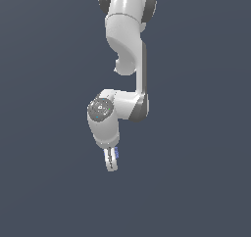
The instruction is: Pick up the object and move it to a goal position.
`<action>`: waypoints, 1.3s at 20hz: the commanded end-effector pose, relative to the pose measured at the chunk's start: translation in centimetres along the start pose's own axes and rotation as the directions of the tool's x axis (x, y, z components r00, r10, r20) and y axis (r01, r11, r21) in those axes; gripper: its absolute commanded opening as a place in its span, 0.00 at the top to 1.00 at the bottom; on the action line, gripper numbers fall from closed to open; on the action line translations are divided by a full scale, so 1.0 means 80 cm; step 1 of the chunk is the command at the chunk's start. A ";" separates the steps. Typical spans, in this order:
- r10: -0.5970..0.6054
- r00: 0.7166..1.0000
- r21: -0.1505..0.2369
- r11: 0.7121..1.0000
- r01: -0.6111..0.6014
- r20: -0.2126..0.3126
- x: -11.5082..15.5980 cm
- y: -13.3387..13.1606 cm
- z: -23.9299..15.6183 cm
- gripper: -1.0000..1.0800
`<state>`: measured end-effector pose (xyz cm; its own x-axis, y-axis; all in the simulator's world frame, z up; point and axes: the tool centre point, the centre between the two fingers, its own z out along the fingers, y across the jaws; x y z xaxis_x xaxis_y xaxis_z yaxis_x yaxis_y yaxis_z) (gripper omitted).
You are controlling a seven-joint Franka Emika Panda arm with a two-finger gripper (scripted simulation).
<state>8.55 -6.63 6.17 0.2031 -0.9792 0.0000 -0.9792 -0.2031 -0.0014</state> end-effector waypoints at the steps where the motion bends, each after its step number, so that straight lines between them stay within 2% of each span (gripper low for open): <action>1: 0.002 1.000 -0.001 1.000 -0.002 0.000 0.000 0.001 0.018 0.04; 5: 0.003 1.000 -0.001 1.000 -0.003 0.000 0.000 0.002 0.039 0.04; 10: 0.003 1.000 -0.001 1.000 -0.003 0.000 0.000 0.000 0.042 0.04; 11: 0.003 1.000 -0.001 1.000 -0.003 0.000 0.000 0.000 0.042 1.00; 26: 0.003 1.000 -0.001 1.000 -0.003 0.000 -0.004 0.001 0.034 1.00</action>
<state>8.43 -6.52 3.13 0.1995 -0.9799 -0.0004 -0.9799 -0.1995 0.0011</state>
